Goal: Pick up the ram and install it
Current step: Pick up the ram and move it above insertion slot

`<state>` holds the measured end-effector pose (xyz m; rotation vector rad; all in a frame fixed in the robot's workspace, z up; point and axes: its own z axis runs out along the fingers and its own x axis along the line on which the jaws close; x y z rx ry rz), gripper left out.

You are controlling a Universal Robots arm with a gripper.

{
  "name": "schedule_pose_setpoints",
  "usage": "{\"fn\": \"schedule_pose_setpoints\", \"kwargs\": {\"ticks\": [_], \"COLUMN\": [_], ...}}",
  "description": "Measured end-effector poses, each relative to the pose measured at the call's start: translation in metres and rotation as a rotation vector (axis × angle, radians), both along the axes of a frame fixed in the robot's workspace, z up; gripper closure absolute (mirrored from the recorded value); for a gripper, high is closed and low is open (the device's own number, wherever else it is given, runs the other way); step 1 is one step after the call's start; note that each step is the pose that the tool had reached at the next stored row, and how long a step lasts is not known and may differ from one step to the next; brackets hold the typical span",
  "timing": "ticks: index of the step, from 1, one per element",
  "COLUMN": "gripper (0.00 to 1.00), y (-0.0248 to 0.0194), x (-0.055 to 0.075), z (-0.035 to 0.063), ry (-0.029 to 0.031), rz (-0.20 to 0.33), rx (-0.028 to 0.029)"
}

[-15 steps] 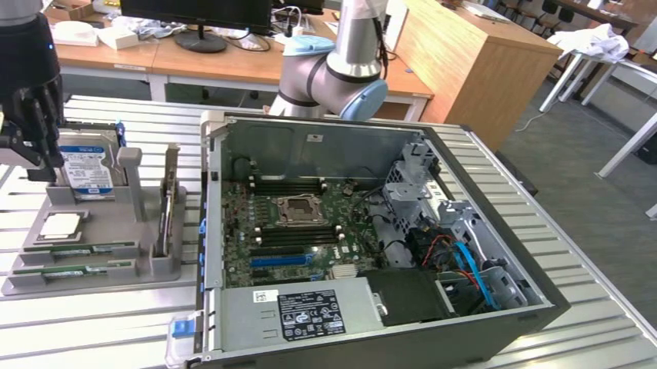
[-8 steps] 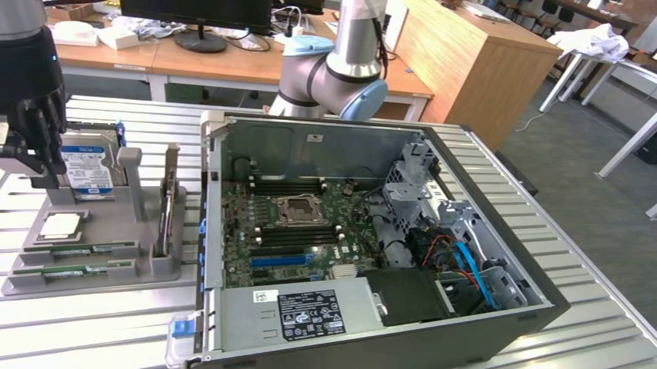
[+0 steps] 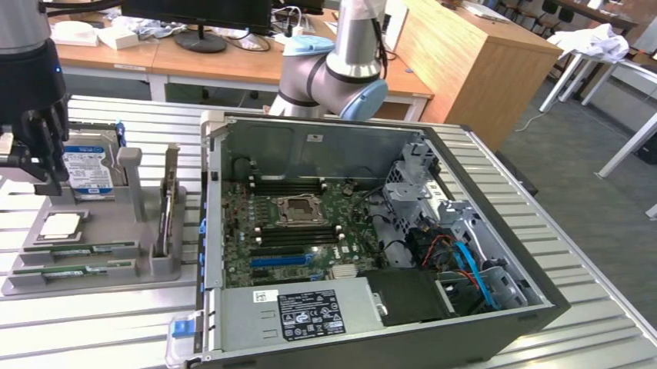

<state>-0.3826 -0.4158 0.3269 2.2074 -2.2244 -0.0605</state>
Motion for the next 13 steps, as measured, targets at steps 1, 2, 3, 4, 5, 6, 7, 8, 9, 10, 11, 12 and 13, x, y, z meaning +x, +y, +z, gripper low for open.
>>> {"fn": "schedule_pose_setpoints", "kwargs": {"ticks": [1, 2, 3, 4, 5, 6, 7, 8, 9, 10, 11, 12, 13], "gripper": [0.69, 0.69, 0.69, 0.69, 0.69, 0.69, 0.69, 0.69, 0.69, 0.69, 0.69, 0.69, 0.69], "y": [0.0, 0.0, 0.0, 0.0, 0.0, 0.0, 0.0, 0.0, 0.0, 0.0, 0.0, 0.0, 0.0], "x": [0.0, 0.0, 0.0, 0.0, 0.0, 0.0, 0.0, 0.0, 0.0, 0.0, 0.0, 0.0, 0.0], "z": [-0.0011, -0.0022, -0.0034, -0.0046, -0.0058, -0.007, -0.0081, -0.0093, -0.0105, -0.0118, -0.013, -0.0144, -0.0157], "ry": [-0.0003, -0.0004, -0.0006, -0.0009, -0.0011, -0.0013, -0.0014, -0.0016, -0.0017, -0.0017, -0.0019, -0.0018, -0.002], "rz": [0.0, 0.0, 0.0, 0.0, 0.0, 0.0, 0.0, 0.0, 0.0, 0.0, 0.0, 0.0, 0.0], "rx": [0.0, 0.0, 0.0001, 0.0001, 0.0001, 0.0001, 0.0, 0.0, 0.0001, 0.0, 0.0, 0.0, 0.0001]}}
